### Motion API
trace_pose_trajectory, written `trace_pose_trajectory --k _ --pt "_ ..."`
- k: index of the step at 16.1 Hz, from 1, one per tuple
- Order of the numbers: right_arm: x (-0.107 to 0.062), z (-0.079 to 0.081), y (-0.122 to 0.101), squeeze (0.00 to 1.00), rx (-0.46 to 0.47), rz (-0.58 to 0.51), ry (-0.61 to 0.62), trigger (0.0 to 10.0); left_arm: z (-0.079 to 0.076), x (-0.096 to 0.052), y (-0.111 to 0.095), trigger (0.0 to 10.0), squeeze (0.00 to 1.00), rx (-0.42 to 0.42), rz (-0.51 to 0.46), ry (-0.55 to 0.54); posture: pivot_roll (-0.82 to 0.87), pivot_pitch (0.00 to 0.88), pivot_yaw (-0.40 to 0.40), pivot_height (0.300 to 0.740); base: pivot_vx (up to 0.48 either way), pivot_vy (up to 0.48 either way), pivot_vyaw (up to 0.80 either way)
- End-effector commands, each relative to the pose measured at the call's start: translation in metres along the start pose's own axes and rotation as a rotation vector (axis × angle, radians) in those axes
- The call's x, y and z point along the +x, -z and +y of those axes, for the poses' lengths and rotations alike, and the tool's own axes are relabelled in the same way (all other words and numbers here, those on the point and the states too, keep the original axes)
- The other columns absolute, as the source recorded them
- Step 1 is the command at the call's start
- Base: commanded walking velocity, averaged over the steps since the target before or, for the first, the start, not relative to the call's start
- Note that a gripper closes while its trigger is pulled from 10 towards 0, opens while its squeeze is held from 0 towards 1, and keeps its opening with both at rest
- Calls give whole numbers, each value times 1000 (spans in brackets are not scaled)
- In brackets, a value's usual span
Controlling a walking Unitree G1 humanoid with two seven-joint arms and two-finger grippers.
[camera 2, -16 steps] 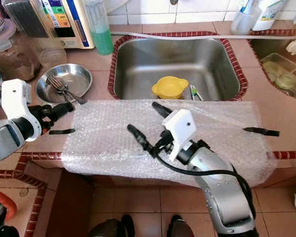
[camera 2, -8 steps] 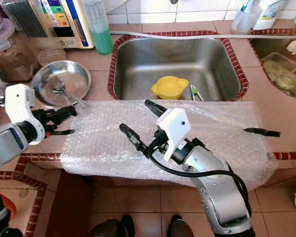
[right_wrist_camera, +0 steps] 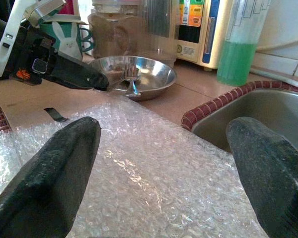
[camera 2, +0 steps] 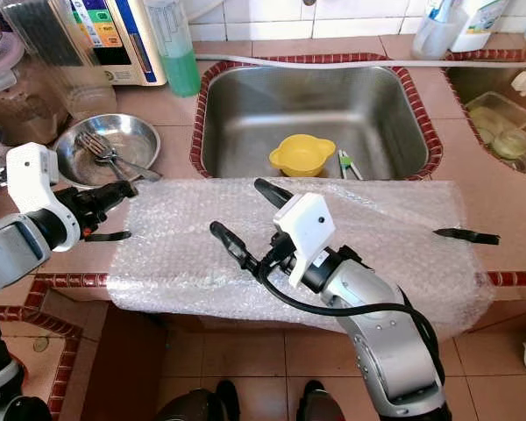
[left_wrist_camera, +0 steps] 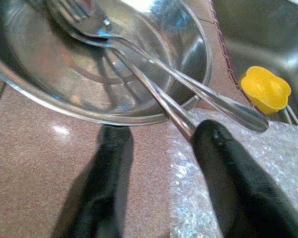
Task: Kitchen organization
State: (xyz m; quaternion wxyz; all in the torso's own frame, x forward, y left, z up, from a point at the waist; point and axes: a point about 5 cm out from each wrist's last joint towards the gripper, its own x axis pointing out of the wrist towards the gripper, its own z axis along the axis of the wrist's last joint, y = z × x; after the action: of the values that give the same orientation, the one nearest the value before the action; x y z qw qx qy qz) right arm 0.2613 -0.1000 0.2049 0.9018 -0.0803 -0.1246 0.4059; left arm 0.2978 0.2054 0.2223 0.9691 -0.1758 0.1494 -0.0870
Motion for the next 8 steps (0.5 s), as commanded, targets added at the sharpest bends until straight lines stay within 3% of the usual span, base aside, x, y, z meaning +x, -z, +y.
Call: trace_pose_trajectory --k 1,8 --pt "2 4 -1 0 -8 -2 -20 10000 4 -2 -2 0 0 -14 -10 -28 -53 247 82 740 0 0 0" --pt "5 4 -1 0 -14 -2 -24 10000 12 -1 -10 0 0 -59 -97 -96 -51 247 77 740 0 0 0"
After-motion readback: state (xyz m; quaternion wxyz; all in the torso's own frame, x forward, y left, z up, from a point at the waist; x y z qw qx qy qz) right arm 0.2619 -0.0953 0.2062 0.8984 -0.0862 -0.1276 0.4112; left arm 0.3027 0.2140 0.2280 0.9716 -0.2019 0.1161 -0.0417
